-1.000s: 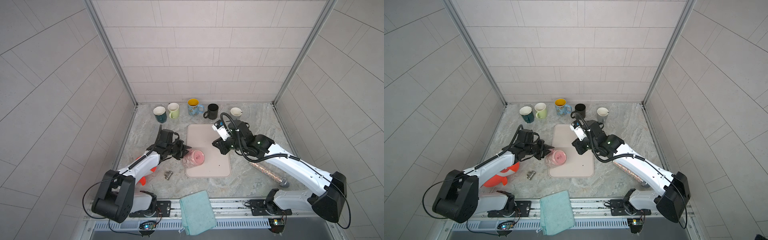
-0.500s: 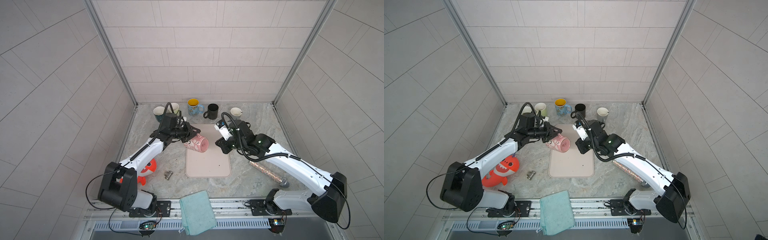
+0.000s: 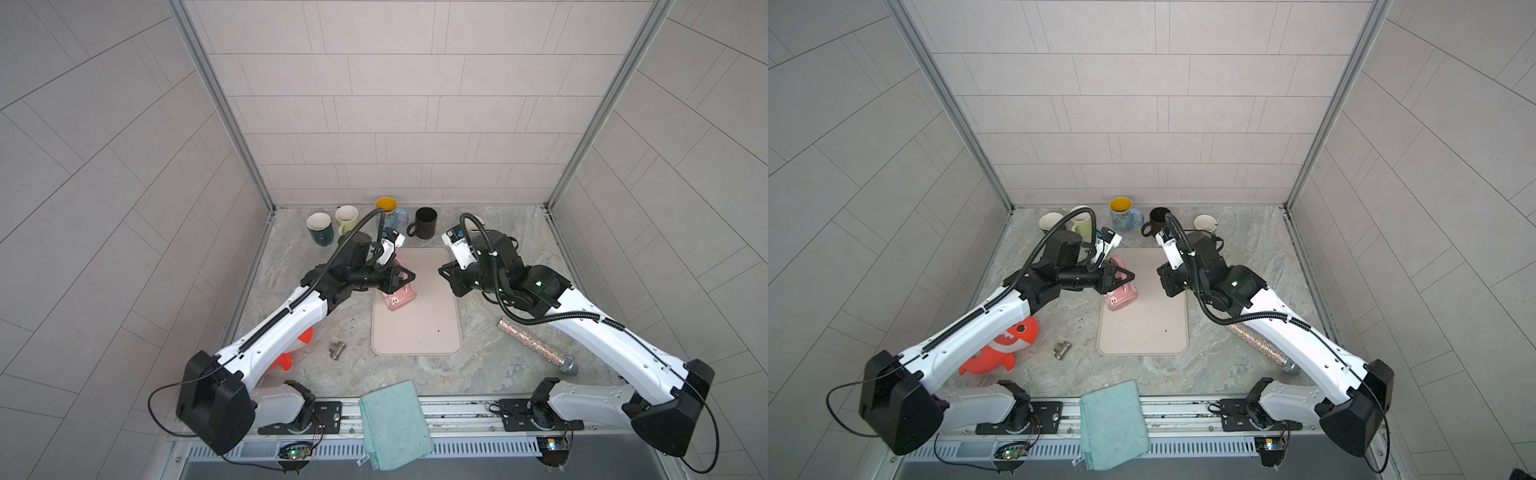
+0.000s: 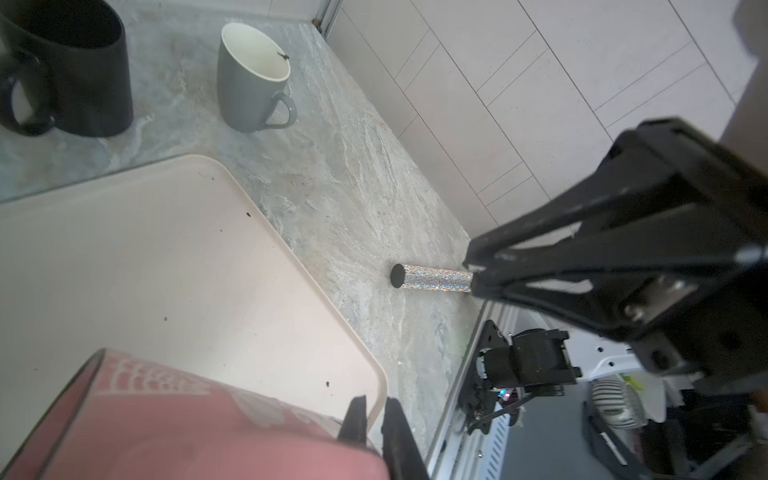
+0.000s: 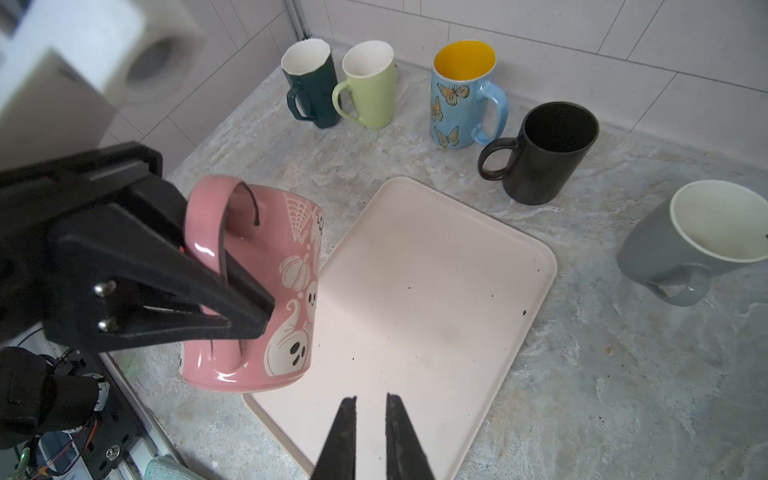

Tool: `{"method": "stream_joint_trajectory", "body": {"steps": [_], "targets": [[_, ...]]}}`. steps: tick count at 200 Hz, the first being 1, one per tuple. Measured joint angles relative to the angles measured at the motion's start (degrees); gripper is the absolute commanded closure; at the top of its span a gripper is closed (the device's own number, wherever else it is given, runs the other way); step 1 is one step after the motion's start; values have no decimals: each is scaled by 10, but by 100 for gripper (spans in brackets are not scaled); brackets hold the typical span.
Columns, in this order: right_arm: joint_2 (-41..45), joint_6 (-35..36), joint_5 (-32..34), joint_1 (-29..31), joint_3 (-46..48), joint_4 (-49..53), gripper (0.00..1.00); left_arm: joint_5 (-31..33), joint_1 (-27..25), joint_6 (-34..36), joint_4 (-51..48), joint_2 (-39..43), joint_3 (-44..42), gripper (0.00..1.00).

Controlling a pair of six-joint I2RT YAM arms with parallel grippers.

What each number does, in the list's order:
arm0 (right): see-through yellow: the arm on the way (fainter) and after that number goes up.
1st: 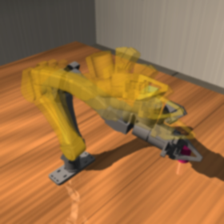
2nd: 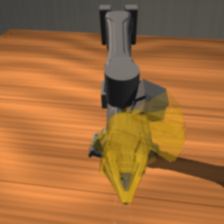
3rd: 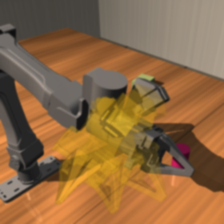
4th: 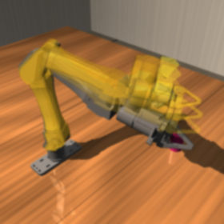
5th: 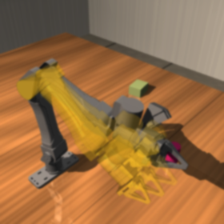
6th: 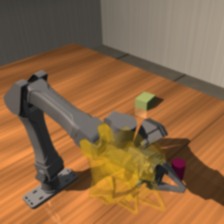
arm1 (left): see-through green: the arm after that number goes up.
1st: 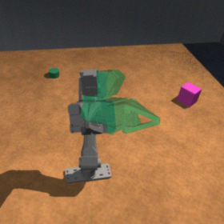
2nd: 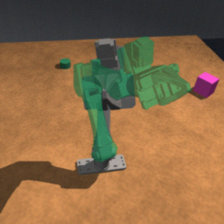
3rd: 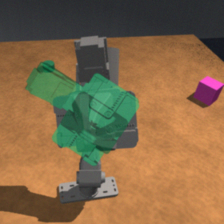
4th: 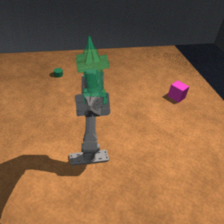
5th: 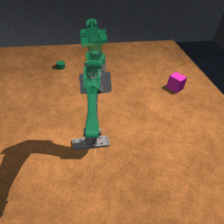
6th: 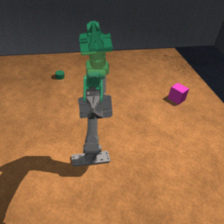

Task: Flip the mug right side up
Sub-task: 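Lift the pink mug with the left gripper while the right gripper moves toward it, then close the right gripper on the pink mug's handle beside the left gripper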

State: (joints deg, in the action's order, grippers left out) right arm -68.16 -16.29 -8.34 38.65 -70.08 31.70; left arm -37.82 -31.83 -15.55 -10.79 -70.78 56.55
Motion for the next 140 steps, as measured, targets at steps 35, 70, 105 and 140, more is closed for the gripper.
{"method": "stream_joint_trajectory", "body": {"steps": [35, 70, 105, 140], "targets": [[7, -33, -24, -1, 1, -50, 80, 55, -45, 80, 45, 21, -29, 100], [6, -57, -55, 7, 3, -89, 69, 80, -84, 134, 84, 22, -42, 100], [6, -68, -74, 15, 4, -111, 57, 102, -95, 161, 132, 22, -64, 100], [6, -79, -84, 26, 15, -128, 50, 115, -101, 167, 157, 22, -73, 100]]}}
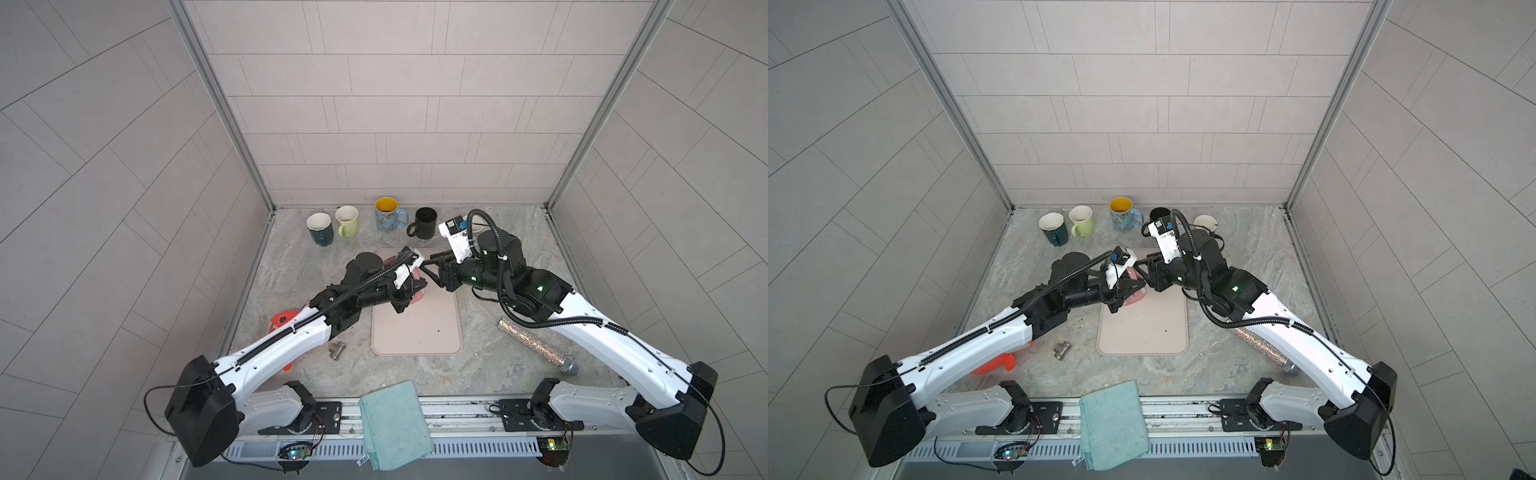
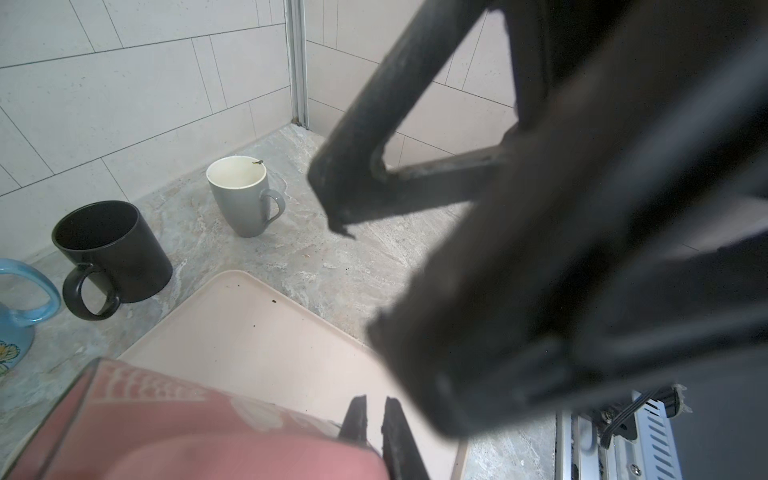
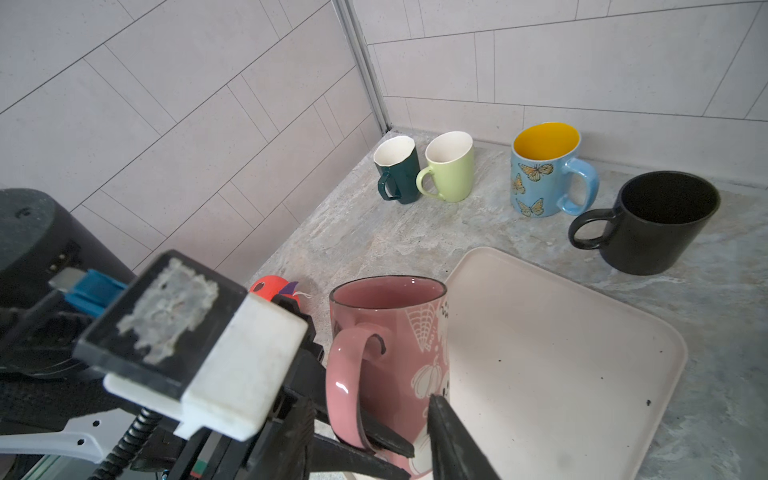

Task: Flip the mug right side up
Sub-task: 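Close the right gripper on the pink mug's handle beside the left gripper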

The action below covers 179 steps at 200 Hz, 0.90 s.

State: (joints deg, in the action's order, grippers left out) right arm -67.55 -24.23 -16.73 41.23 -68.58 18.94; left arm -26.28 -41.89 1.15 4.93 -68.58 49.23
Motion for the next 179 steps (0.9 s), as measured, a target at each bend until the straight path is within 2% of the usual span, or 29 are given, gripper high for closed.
{"method": "stream_joint_trajectory", "body": {"steps": [60, 179], "targets": [[-12, -11, -7, 16, 8, -23, 48, 2, -14, -1, 46, 0, 0, 100], [-24, -35, 20, 14, 24, -58, 49, 22, -33, -20, 48, 1, 0, 100]]}}
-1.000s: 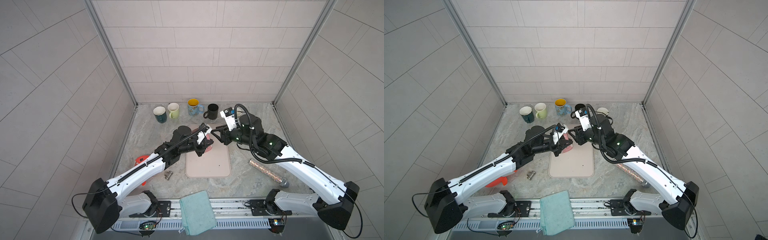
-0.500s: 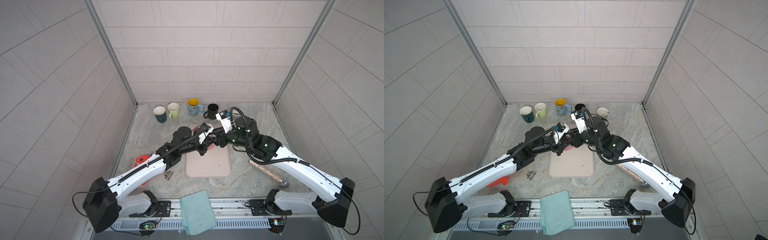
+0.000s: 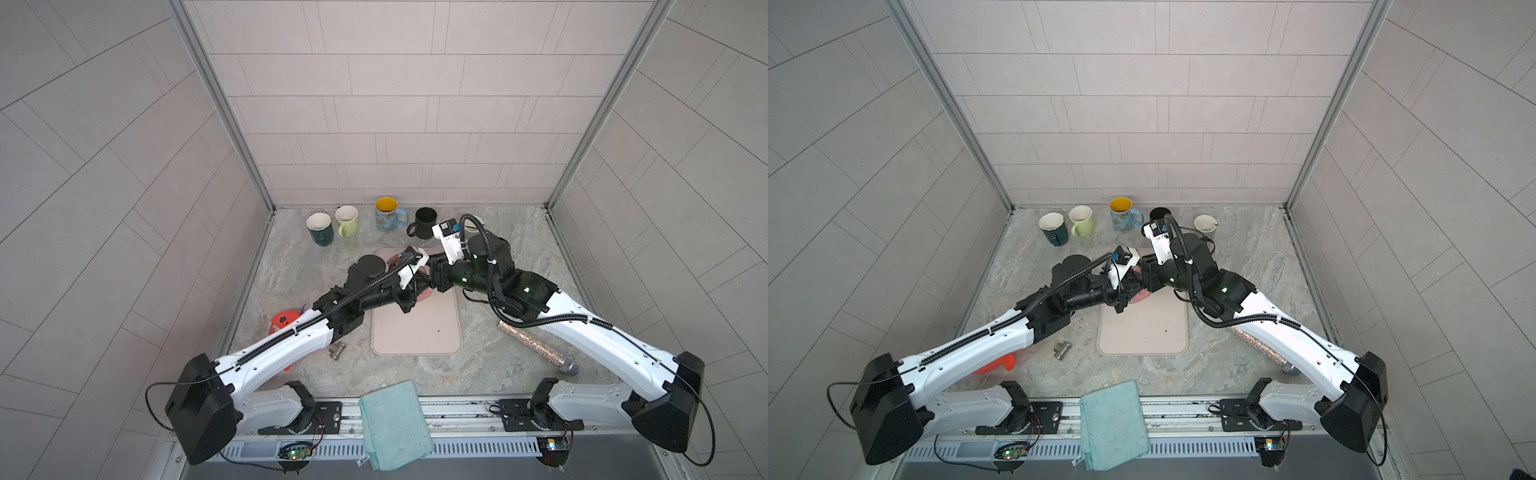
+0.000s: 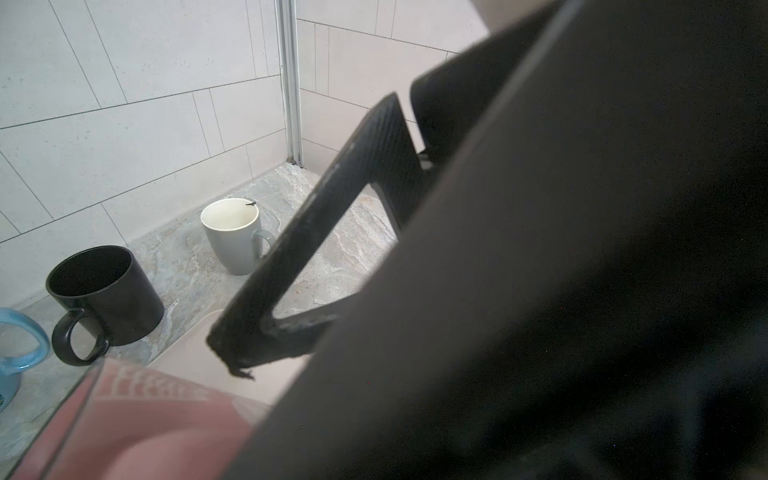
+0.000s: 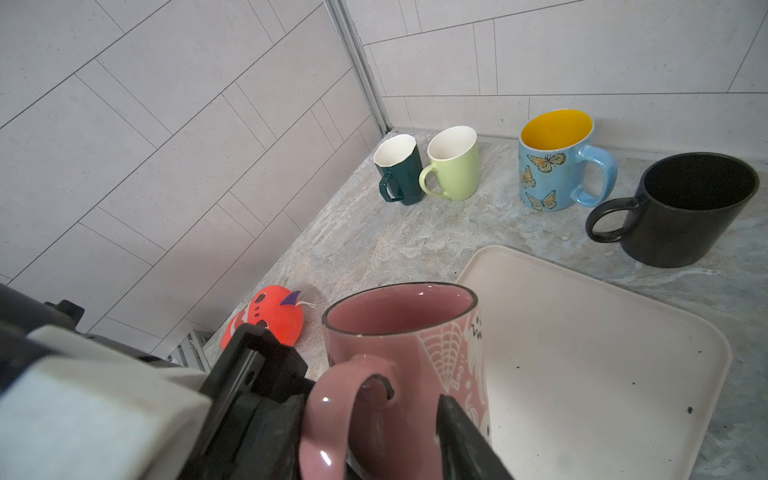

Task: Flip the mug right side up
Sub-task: 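Close the right gripper on the pink mug's handle beside the left gripper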

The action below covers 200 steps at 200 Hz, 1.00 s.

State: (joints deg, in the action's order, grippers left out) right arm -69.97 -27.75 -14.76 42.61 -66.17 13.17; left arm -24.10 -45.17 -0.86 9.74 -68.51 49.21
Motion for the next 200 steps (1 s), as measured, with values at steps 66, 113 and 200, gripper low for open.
{"method": "stream_joint_trajectory", "body": {"steps": [66, 113, 200], "targets": [[-14, -13, 4, 5, -5, -6, 59, 31, -6, 5, -11, 10, 0, 100], [-26, -26, 24, 9, -5, 11, 64, 37, -7, 18, -40, 11, 0, 100], [-61, -61, 33, 15, -3, 3, 91, 66, -10, 36, -80, 11, 0, 100]]}}
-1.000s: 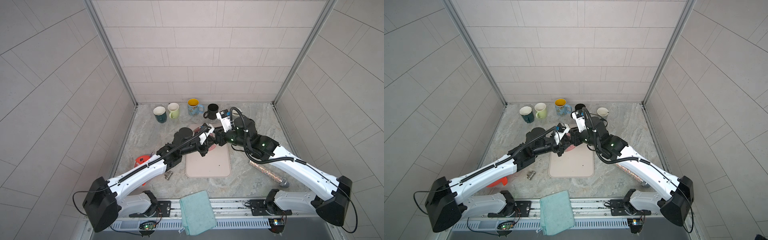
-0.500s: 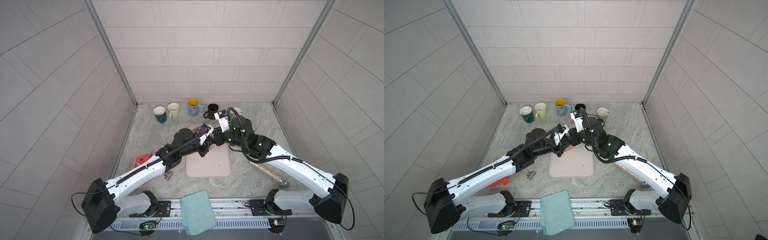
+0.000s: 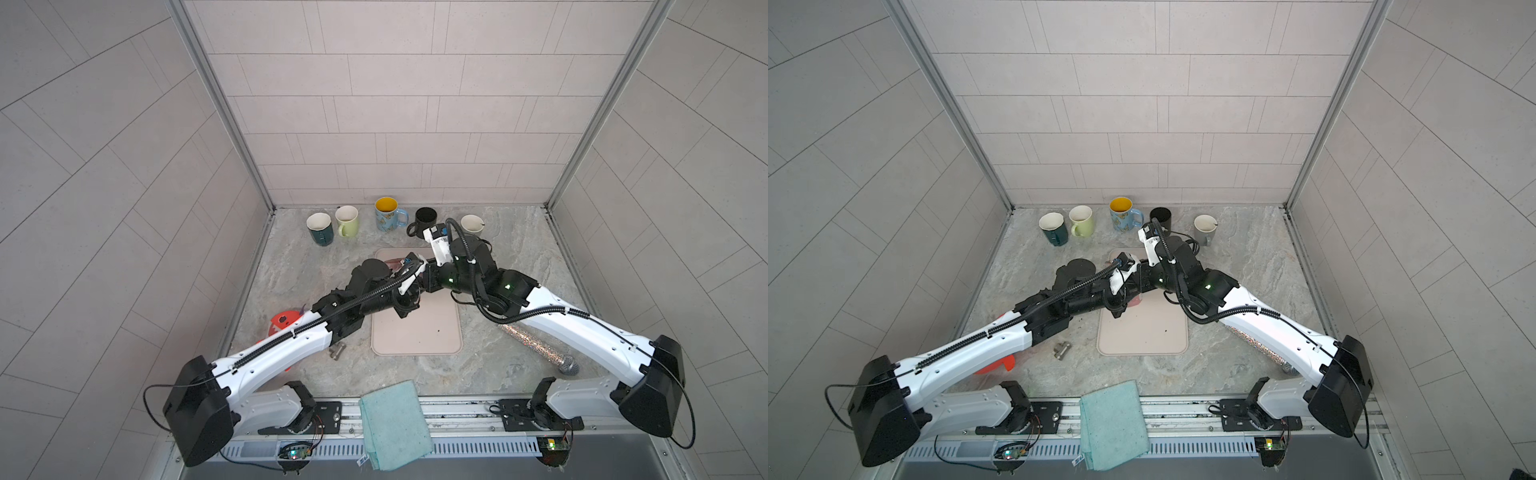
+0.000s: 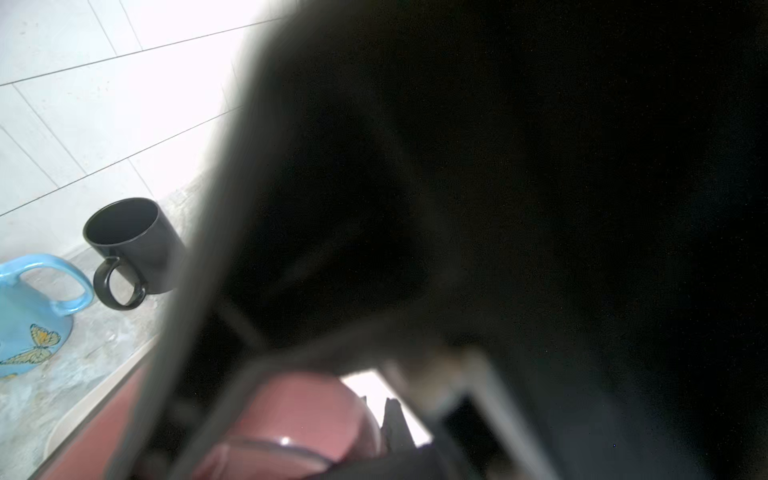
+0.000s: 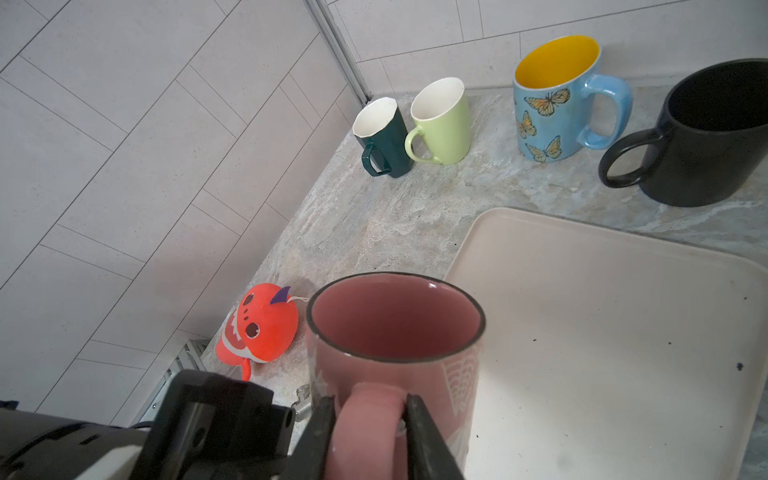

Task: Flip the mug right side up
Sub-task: 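Close the right gripper on the pink mug's handle beside the left gripper, then open the left gripper while the right gripper carries the pink mug toward the grey mug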

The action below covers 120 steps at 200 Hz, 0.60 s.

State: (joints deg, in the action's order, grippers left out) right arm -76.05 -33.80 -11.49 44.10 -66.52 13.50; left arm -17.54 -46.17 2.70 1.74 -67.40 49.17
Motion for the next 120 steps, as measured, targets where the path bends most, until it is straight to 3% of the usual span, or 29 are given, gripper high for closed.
{"method": "stream_joint_trajectory", "body": {"steps": [10, 89, 120], "targets": [[-4, 2, 8, 3, -1, 1, 100, 8, 0, 1, -6, 0, 0, 100], [-6, 2, 13, 4, 0, 2, 100, 23, -3, -4, -11, 0, 0, 100], [0, 5, 18, 6, 0, 0, 100, 30, -7, -3, -9, 3, 0, 91]]}}
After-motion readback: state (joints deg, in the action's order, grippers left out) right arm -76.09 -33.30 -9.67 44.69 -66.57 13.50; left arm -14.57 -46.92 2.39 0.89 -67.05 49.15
